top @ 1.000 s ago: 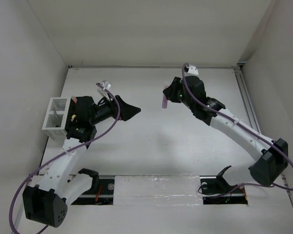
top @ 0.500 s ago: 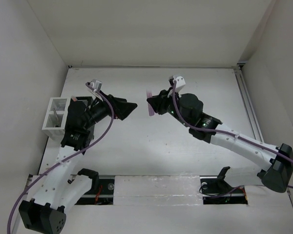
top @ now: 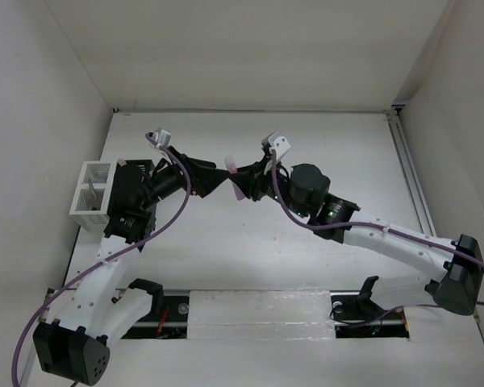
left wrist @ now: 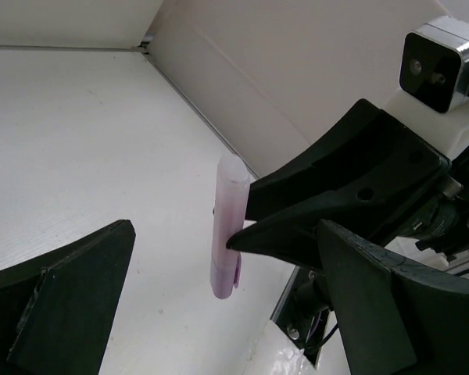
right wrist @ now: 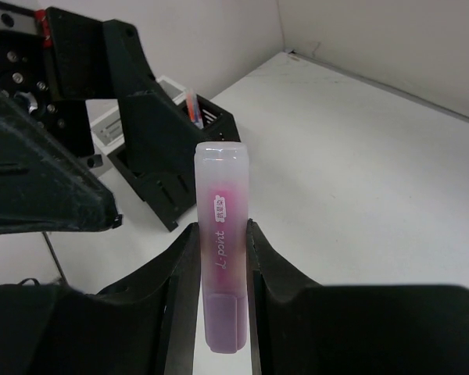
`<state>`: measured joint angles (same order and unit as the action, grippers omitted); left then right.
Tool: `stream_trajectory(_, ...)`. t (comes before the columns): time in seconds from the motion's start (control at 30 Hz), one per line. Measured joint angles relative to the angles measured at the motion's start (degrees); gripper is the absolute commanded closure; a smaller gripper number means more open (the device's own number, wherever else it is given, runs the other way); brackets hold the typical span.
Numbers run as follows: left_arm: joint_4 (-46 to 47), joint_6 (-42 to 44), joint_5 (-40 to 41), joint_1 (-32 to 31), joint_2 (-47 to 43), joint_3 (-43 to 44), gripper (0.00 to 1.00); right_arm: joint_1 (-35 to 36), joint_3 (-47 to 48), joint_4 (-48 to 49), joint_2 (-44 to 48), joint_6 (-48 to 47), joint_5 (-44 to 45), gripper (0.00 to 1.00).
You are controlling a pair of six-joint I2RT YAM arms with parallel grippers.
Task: Sort the stationery into containers
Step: Pick up the pen from the center of the board, then place the pen in the storage box.
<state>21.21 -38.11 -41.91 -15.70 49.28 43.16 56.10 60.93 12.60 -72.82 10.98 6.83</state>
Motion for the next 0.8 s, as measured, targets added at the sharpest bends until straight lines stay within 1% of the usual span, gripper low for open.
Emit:
stream_trajectory(0.23,0.0,0.2,0.6,0.0,0.0,0.0,0.03,2.4,0.2,0.3,-2.6,-1.4,-1.1,1.0)
stream_trajectory(0.3,-0.3,0.3,1.4,0.0,0.0,0.0,0.07,2.9,0.5,0.3,-3.3,-1.6,-1.2,1.0)
stream_trajectory(0.47,-1.5,1.0,3.0,0.0,0.0,0.0,0.1,4.4,1.9,0.3,-4.1,-2.1,-1.2,1.0)
stream_trajectory(0.53,-1.9,1.3,3.4,0.0,0.0,0.0,0.15,4.7,2.5,0.3,-4.2,-2.2,-1.2,1.0)
stream_trajectory(0.67,-2.9,1.8,4.5,0.0,0.0,0.0,0.29,4.7,3.4,0.3,-4.2,-2.2,-0.6,1.0)
stream_trajectory(0.8,-3.8,2.2,5.1,0.0,0.0,0.0,0.46,4.7,3.5,0.4,-4.2,-2.2,0.4,1.0)
